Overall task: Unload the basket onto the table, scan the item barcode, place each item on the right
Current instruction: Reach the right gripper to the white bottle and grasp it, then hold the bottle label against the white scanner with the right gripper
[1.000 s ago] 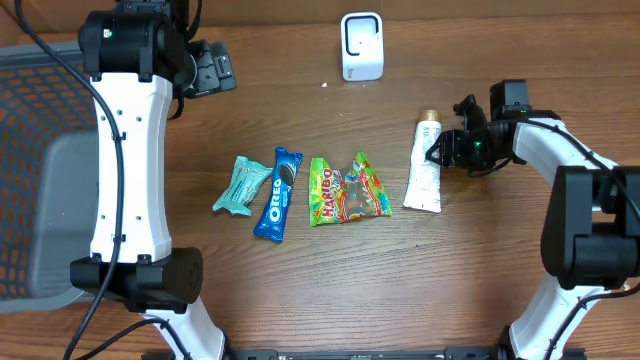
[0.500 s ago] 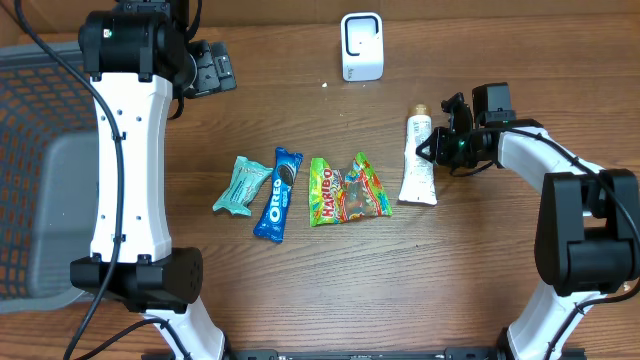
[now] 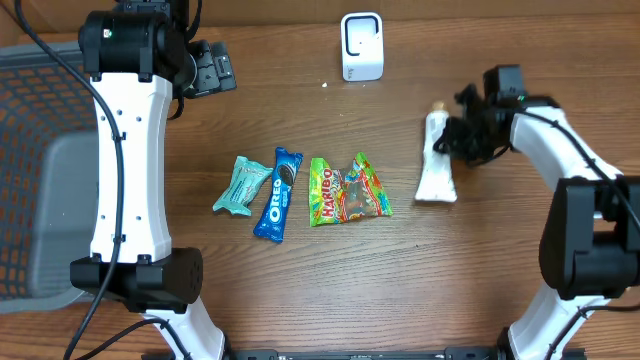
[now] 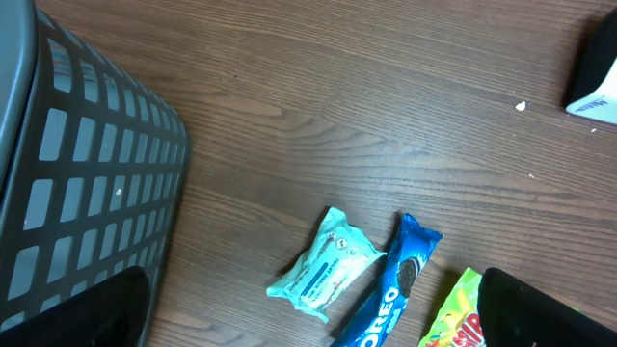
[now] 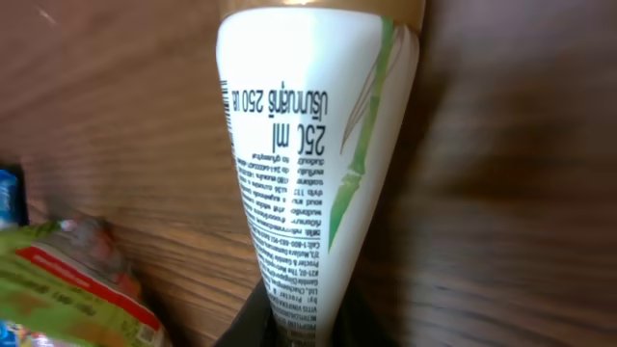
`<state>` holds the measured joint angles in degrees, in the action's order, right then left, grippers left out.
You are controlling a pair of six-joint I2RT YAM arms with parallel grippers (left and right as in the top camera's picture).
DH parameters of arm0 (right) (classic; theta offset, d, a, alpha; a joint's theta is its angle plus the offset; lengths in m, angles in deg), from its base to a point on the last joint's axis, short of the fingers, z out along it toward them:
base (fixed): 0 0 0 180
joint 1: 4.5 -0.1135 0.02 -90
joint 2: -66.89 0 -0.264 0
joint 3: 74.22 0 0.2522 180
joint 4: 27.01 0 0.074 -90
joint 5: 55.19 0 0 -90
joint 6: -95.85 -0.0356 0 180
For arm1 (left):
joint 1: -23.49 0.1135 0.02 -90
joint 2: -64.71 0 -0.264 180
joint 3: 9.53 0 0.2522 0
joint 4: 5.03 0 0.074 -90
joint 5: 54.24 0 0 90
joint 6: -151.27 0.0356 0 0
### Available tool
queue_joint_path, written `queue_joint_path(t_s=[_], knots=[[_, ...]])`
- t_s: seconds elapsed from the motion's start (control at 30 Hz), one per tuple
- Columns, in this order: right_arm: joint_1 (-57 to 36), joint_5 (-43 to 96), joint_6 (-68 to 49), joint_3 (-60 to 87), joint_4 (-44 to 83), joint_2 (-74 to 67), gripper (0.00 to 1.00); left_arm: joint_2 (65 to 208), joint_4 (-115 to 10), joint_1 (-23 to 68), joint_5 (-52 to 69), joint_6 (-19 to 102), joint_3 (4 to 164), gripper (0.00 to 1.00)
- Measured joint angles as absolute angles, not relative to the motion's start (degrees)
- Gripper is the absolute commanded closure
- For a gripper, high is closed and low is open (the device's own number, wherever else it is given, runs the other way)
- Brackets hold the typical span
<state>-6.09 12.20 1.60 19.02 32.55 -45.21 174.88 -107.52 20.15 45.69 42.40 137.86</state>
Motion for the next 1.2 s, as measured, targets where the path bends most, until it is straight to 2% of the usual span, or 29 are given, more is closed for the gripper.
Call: queue_joint_path(t_s=[0.17, 0.4, 0.53, 0.67, 0.77, 0.97, 1.2], knots=[[-6.46, 11.3, 6.23, 26.59, 35.91, -41.14, 0.96, 174.88, -107.52, 20.15, 45.69, 42.4, 137.86, 0.0], [-6.92, -3.71, 14.93, 30.52, 36.92, -37.99, 0.96, 174.88, -107.52, 20.15, 45.69, 42.4, 137.86, 0.0], [-7.25, -12.37, 16.44, 30.76, 36.99, -37.99, 0.96, 174.88, -107.52, 20.15, 45.69, 42.4, 137.86, 0.0], [-8.67, -13.42, 15.35, 33.3, 37.49, -37.99, 0.96, 174.88, -107.52, 20.15, 45.69, 42.4, 137.86, 0.0], [-11.09, -8.61, 13.31, 37.95, 39.17, -37.99, 0.97, 174.88, -107.52, 20.15, 45.69, 42.4, 137.86, 0.0], [-19.84, 11.48, 10.97, 51.33, 41.2, -37.99, 0.96, 174.88, -107.52, 20.15, 45.69, 42.4, 137.86, 0.01], [-27.62, 43.59, 13.03, 53.95, 30.63, -38.67, 0.96, 174.88, -107.52, 20.15, 45.69, 42.4, 137.86, 0.0]])
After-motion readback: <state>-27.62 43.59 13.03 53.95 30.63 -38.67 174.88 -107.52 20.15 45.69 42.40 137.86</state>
